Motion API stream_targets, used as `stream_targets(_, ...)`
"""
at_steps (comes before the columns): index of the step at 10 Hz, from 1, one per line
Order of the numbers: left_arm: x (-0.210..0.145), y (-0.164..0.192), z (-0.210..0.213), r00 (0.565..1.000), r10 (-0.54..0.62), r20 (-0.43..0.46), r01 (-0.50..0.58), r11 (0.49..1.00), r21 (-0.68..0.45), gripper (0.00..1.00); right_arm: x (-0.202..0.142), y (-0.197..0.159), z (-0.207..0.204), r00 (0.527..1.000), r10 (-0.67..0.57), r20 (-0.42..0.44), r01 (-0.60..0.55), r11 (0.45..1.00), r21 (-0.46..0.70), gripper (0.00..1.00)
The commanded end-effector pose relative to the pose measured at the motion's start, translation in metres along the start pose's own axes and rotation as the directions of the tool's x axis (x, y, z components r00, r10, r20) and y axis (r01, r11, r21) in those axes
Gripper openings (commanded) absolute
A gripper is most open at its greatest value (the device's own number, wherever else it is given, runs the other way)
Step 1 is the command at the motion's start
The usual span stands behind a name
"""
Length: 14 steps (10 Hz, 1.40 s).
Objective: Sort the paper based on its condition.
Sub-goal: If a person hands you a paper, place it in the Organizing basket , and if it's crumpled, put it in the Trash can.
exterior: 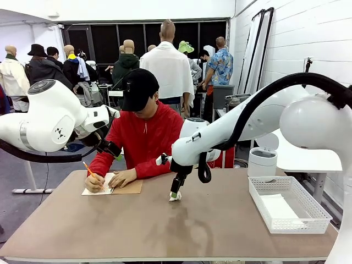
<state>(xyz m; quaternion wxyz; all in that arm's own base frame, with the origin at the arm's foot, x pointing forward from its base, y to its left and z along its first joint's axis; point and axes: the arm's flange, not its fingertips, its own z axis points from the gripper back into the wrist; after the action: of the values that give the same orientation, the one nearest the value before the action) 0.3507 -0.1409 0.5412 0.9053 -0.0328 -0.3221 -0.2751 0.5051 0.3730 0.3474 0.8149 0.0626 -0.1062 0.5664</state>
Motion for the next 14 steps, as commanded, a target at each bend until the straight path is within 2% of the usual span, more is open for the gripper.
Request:
stream_targets(1,0.000,0.001,0.000,1.000,0.002,0.005,-0.002,1.000,0.001,1.00,0.010,-0.011,-0.006,0.999,0.030,-0.031,-0.030,0.999,0.018,1.00)
stream_targets(8,0.000,0.001,0.000,1.000,0.002,0.005,-0.002,1.000,0.001,1.00,0.013,-0.035,-0.033,0.995,0.074,-0.059,-0.069,0.994,0.083,1.00)
stream_targets(13,0.000,0.001,0.000,1.000,0.002,0.005,-0.002,1.000,0.001,1.00,0.016,-0.038,-0.044,0.995,0.073,-0.066,-0.067,0.993,0.094,1.00)
stream_targets(14,0.000,0.001,0.000,1.000,0.002,0.005,-0.002,1.000,0.001,1.00,0.017,-0.039,-0.044,0.995,0.070,-0.072,-0.063,0.993,0.096,0.82)
